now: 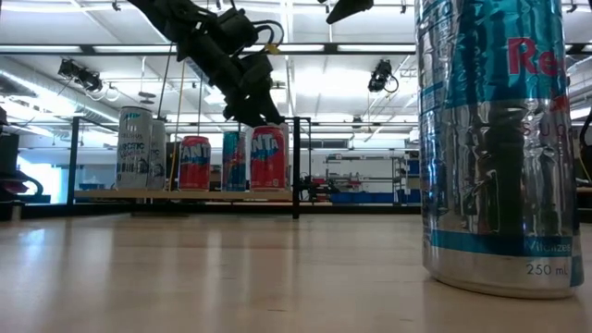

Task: Place canned beverage on shelf
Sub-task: Put the orange soda can aligned with the other orange soda can on the shelf

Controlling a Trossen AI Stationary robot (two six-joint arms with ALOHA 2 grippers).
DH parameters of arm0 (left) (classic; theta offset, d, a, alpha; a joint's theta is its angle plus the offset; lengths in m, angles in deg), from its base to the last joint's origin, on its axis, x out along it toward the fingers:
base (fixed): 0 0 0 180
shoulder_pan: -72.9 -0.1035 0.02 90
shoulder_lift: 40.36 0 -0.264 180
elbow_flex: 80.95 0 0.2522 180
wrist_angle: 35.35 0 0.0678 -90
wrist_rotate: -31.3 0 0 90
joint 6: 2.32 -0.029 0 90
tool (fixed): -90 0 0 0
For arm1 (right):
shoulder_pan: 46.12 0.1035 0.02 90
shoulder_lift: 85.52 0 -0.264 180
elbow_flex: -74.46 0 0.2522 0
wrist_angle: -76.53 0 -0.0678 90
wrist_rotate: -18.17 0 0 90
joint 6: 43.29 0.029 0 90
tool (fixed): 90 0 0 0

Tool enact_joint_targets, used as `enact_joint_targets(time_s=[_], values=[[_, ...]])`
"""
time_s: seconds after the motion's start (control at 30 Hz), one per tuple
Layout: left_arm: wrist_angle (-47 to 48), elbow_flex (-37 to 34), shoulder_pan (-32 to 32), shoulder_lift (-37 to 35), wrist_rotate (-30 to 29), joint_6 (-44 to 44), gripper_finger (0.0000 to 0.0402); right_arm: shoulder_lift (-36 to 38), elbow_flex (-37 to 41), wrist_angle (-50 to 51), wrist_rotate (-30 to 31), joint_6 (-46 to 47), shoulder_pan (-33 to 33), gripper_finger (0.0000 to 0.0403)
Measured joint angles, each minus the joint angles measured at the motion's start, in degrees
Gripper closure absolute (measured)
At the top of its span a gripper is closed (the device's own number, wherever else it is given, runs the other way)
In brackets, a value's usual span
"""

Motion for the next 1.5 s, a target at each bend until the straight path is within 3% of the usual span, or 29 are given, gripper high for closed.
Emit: enact_joint_targets(time_s=[0.3, 0.8, 1.03, 1.5], values=[[0.43, -0.07, 0.16, -0.42, 0.08, 0.03, 0.0095, 0.00, 0.00, 0.01, -0.02, -0.22, 0.00, 0.0013], [5.47, 5.93, 2.12, -0.44, 0.27, -1.27, 0.0095, 0.00, 0.57, 0.00, 0.26, -1.64, 0.00, 0.0013], [4.41, 7.08, 2.35, -0.44, 0.25, -1.24, 0.0095, 0.00, 0.59, -1.12, 0.22, 2.14, 0.09, 0.0013], [3.82, 7.10, 2.35, -0.46, 0.21, -1.15, 0.0095, 0.00, 0.61, -14.84, 0.02, 2.23, 0.09, 0.0013]])
